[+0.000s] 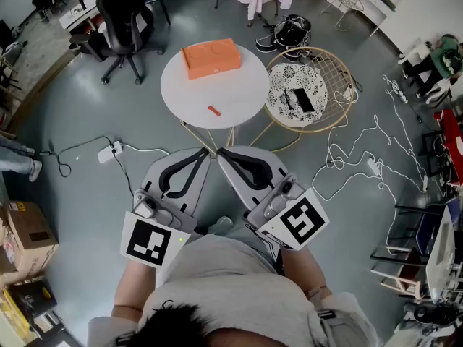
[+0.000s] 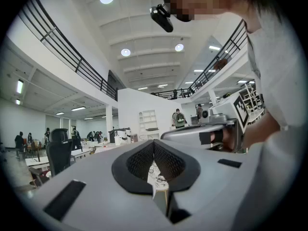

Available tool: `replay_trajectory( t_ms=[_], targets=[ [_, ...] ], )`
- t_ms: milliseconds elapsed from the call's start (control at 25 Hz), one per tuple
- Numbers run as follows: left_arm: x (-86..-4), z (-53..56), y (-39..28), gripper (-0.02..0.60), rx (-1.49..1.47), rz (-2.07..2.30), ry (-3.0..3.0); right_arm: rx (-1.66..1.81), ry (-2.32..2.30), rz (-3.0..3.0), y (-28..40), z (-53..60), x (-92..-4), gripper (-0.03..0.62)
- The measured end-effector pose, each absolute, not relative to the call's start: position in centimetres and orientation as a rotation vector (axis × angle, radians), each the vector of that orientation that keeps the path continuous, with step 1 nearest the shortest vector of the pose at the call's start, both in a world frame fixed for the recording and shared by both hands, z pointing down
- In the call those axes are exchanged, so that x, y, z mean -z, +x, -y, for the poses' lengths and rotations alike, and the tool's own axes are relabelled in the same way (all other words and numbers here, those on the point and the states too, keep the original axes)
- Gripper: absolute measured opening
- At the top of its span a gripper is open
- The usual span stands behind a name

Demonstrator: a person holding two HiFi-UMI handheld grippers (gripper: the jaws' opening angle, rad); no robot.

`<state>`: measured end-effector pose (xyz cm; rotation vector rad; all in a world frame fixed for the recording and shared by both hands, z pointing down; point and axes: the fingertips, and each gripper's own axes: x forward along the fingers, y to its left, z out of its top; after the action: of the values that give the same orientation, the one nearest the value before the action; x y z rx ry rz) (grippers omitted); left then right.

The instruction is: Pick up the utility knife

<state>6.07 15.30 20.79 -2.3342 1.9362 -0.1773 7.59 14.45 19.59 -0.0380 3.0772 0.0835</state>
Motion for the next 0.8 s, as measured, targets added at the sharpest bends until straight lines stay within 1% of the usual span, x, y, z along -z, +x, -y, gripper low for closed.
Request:
replay_trajectory(
  t_ms=[360, 800],
  targets=[
    [-21.0, -16.0, 5.3, 0.011, 0.162, -1.941, -2.322, -0.094, -0.037, -3.083, 7.0, -15.2, -19.9, 0.009],
    [-21.4, -15.5, 6.5, 0.011, 0.124, -2.014, -2.274, -0.061, -0.004, -3.088, 9.0, -14.4, -20.7, 0.009]
  ],
)
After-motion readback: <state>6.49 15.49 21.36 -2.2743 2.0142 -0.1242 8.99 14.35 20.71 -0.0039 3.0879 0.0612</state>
